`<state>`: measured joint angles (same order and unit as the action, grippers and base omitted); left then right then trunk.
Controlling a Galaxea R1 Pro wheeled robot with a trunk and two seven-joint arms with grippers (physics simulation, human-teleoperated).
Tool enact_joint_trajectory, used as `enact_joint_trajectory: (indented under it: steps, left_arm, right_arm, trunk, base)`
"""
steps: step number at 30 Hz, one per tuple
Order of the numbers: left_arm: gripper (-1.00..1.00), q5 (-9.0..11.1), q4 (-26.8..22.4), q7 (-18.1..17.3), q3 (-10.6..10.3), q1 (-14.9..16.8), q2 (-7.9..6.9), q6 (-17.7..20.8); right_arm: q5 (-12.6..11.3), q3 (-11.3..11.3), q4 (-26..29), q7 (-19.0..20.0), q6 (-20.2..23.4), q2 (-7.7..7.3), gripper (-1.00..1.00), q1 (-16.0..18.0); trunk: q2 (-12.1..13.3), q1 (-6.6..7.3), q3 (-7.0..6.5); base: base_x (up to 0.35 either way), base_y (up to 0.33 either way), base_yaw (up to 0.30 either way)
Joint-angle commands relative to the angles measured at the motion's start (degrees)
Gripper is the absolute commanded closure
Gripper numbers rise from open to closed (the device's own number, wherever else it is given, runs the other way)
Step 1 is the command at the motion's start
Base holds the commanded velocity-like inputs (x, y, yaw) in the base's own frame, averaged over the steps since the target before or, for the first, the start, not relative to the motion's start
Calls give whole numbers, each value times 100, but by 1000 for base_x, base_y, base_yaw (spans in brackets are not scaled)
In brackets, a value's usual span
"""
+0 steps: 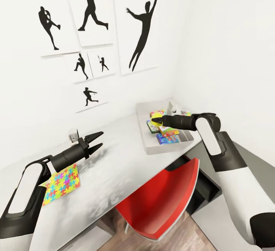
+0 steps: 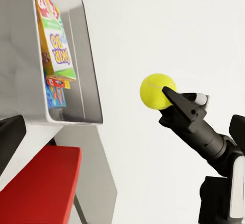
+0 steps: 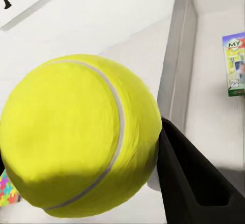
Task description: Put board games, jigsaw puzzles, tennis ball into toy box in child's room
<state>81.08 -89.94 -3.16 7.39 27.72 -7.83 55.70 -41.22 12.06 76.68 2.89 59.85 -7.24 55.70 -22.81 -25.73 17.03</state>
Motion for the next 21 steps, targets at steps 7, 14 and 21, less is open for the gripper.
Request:
enact_joint_trajectory:
  steps: [7, 14, 21]
  left_arm:
    - [-100, -33, 1, -34, 15, 5, 1, 22]
    - [-100, -35, 2, -34, 17, 5, 1, 20]
    - [-100, -38, 3, -34, 12, 5, 1, 20]
  right_arm:
    - [19, 48, -129, 12, 15, 13, 100, 2]
    - [25, 10, -210, 5, 15, 0, 100, -10]
    - [26, -18, -512, -44, 15, -22, 100, 9]
  trunk:
    - [-11, -5, 10]
    - [-11, -5, 10]
    - [-11, -5, 10]
  base:
    - [125, -84, 0]
    - [29, -20, 0]
    - [8, -5, 0]
